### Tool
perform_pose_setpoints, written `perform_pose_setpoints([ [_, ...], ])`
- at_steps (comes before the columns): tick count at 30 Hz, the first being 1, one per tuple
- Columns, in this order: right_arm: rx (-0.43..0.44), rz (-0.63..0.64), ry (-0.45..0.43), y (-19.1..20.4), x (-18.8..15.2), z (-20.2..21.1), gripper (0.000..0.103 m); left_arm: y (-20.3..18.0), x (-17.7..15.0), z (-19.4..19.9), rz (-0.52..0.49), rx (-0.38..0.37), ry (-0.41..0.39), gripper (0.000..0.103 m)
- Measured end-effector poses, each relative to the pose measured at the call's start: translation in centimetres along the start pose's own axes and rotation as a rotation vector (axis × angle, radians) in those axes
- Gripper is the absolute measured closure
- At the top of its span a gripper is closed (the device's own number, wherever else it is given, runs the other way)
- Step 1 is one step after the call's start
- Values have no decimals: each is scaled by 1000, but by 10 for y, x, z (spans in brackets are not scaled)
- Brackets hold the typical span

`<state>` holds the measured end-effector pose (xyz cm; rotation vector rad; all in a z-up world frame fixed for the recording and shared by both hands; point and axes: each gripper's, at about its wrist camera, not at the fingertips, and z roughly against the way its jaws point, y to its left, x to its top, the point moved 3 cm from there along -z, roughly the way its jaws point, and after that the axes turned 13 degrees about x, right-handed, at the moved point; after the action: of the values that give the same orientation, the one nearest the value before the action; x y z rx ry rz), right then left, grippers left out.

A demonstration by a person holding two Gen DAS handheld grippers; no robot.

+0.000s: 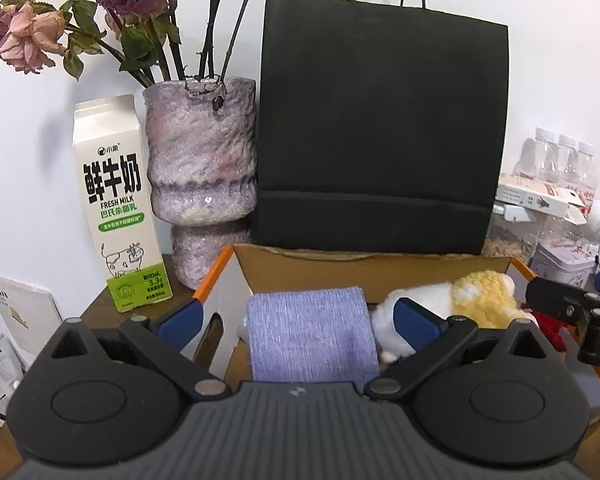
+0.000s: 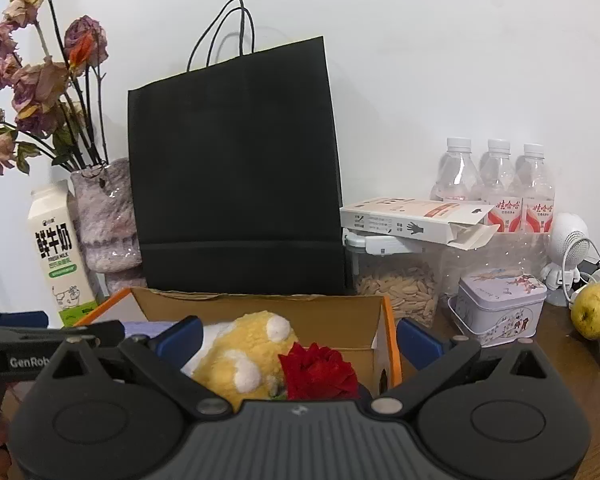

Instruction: Organize objects

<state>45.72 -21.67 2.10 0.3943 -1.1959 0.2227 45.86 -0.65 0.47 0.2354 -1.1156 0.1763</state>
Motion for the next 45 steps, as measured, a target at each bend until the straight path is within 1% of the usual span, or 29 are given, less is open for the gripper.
perform_pose_setpoints([
  [6,9,18,8,12,-3,15,0,8,-6,20,3,-15,-3,0],
  [11,11,38,22,24,-6,40,0,20,-10,50,10,-20,-14,0],
  [18,25,39,14,44,-11,97,0,41,-23,107,34,-37,-14,0],
  [25,38,49,7,76,-21,160,0,64,-43,169,39,-39,-9,0],
  [28,49,44,2,89,-31,186,0,74,-56,196,32,-43,-2,0],
  [34,67,46,24,112,-61,233,0,87,-84,242,11,-36,13,0],
  [40,83,67,53,131,-86,262,0,94,-107,280,-2,-38,15,0],
  [45,92,76,45,140,-93,280,0,97,-116,299,-1,-33,10,0],
])
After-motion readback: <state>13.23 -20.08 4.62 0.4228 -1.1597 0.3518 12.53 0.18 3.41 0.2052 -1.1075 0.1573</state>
